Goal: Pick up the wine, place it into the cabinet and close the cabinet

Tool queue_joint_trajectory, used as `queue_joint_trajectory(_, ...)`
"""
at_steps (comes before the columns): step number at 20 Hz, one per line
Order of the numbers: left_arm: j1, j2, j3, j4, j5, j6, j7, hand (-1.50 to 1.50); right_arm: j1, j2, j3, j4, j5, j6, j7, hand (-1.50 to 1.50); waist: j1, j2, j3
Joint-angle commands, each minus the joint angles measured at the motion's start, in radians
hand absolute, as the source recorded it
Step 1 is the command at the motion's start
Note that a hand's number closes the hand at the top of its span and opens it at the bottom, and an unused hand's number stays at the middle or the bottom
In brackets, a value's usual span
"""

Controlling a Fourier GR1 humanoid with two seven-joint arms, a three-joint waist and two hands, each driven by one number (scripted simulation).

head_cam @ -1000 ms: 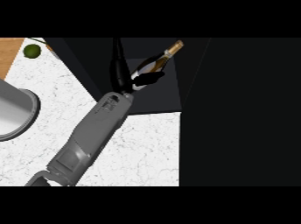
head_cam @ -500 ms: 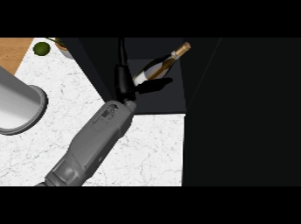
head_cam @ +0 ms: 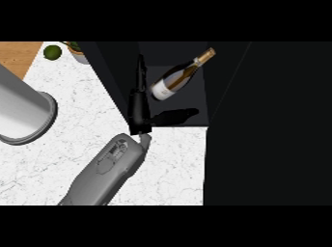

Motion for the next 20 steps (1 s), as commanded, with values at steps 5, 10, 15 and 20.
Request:
queue_joint_trajectory(5,0.221,0.069,-0.101,-0.363,-0.041,0.008,0.094,-1.50,-0.016,-0.017,0.002,-0.138,0.055,-0.057,0.072,-1.50,0.014,0.000,0.000)
queue_joint_trajectory(10,0.341,0.159,-0.148,-0.516,-0.066,-0.030,0.110,-1.50,0.051,-0.065,-0.036,-0.239,0.014,-0.067,0.112,-1.50,0.003,-0.002,0.000)
queue_joint_trajectory(15,0.532,0.282,-0.139,-0.718,-0.061,-0.064,0.113,-1.50,0.037,-0.042,-0.001,-0.181,0.069,-0.070,0.077,-1.50,0.006,0.002,0.000)
queue_joint_trajectory(20,0.553,0.365,-0.067,-0.811,0.012,-0.202,0.145,-1.50,0.025,-0.107,-0.058,-0.205,-0.028,-0.033,0.118,1.50,-0.001,0.005,0.000)
